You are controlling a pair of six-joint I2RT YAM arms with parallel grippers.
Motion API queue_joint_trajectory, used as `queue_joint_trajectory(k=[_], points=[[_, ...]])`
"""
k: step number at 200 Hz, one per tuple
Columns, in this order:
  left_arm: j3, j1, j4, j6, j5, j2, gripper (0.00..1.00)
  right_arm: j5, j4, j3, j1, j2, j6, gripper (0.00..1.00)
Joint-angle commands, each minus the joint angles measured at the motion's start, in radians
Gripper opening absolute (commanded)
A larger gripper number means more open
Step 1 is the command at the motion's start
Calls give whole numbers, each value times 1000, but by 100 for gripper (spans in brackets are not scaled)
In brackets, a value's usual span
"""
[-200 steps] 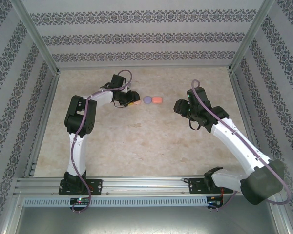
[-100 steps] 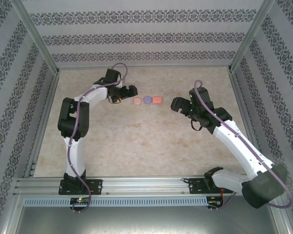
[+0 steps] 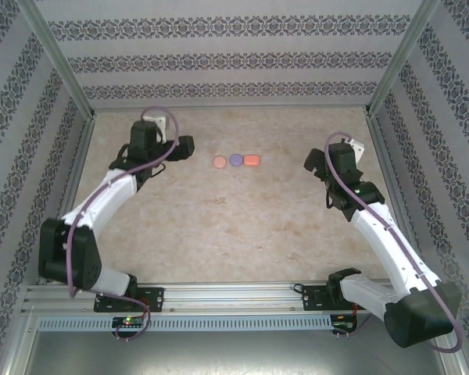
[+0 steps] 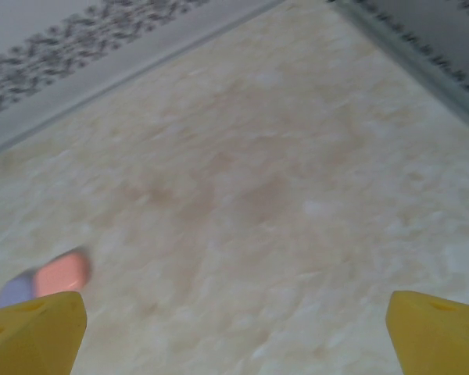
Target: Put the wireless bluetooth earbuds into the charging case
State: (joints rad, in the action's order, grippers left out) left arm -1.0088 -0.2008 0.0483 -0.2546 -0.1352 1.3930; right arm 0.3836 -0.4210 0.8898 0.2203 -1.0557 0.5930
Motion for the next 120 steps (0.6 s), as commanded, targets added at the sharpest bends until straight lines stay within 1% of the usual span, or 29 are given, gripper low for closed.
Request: queue_joint_trajectory(k=[1,17,26,38,47,71,88,120], points=[[143,1,-214,166,120,-118,100,86,186,-70,-45,-10,-128,98],[240,2,-262,246,171,-195,99,104,286,-120,-73,-33,-201,98],[303,5,-320,267,218,-233,99,109,352,-154,-85,-50,-246,98],[379,19,-391,291,229,-269,100,131,445,-196,-90,-78,-300,98],[426,26,-438,297,257,-283,99,128,514,-227,-93,-104,-352,98],[514,65,-535,295,287,-278,100,135,665,-298,-96,-188,-434,98],[557,80,-589,313,310,-263,99,133,818,-370,-98,-232,-479,98],[620,108,-694,326,308,-211,100,107,977,-428,-105,-298,-517,98]])
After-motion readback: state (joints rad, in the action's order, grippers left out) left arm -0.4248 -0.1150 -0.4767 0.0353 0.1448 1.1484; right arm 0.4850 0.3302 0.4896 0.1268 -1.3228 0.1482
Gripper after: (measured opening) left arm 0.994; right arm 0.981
